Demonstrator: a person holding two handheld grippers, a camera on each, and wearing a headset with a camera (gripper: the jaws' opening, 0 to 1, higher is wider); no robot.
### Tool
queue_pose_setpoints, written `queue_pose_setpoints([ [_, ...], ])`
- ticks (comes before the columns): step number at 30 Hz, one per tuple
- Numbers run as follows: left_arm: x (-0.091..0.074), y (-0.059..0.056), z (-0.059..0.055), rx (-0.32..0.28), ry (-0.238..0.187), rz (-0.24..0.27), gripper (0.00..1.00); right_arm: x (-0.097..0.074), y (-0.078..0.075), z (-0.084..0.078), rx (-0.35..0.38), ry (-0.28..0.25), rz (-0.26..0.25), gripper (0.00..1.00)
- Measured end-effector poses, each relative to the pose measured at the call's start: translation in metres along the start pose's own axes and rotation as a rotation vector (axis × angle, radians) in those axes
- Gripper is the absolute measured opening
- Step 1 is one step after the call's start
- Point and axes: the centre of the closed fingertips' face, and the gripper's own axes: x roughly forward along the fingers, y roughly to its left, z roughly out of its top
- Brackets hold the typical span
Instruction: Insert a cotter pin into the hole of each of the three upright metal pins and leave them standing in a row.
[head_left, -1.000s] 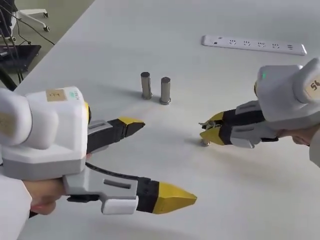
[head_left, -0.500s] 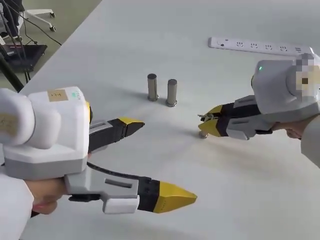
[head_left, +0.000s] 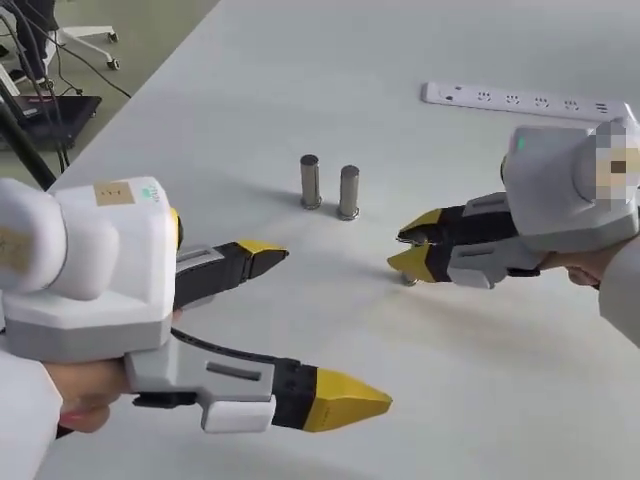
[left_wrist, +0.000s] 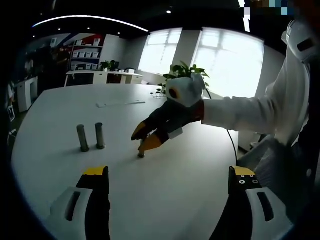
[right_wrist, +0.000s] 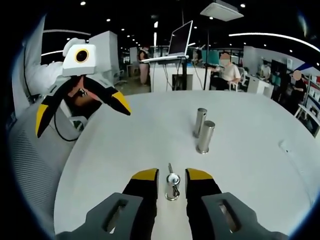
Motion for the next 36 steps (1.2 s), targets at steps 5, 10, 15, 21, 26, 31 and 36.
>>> queue_pose_setpoints([
  [5,-0.002,0.002,0.002,0.004,-0.007,0.008,0.99,-0.009,0.004,0.009,-0.009,-0.018,-0.010,0.21],
  [10,-0.003,0.002,0.001,0.004,-0.008,0.012,0.99,-0.027,0.008,0.019,0.003,-0.071,-0.036,0.31],
  [15,-0.004,-0.003,0.001,0.006,-0.008,0.004,0.99,-0.046,0.018,0.023,0.026,-0.121,-0.042,0.40],
  [21,-0.004,-0.007,-0.001,-0.005,-0.001,-0.011,0.99,-0.071,0.037,0.019,0.030,-0.121,-0.071,0.47],
  [26,-0.005,-0.011,-0.002,-0.002,0.002,-0.030,0.99,-0.087,0.052,0.011,0.089,-0.132,-0.091,0.61],
  [31,-0.009,-0.011,-0.004,-0.014,-0.001,-0.025,0.99,-0.104,0.053,-0.006,0.139,-0.120,-0.164,0.76],
  [36,-0.012,-0.012,-0.008,-0.019,0.008,-0.025,0.99,-0.115,0.059,-0.013,0.201,-0.140,-0.194,0.82],
])
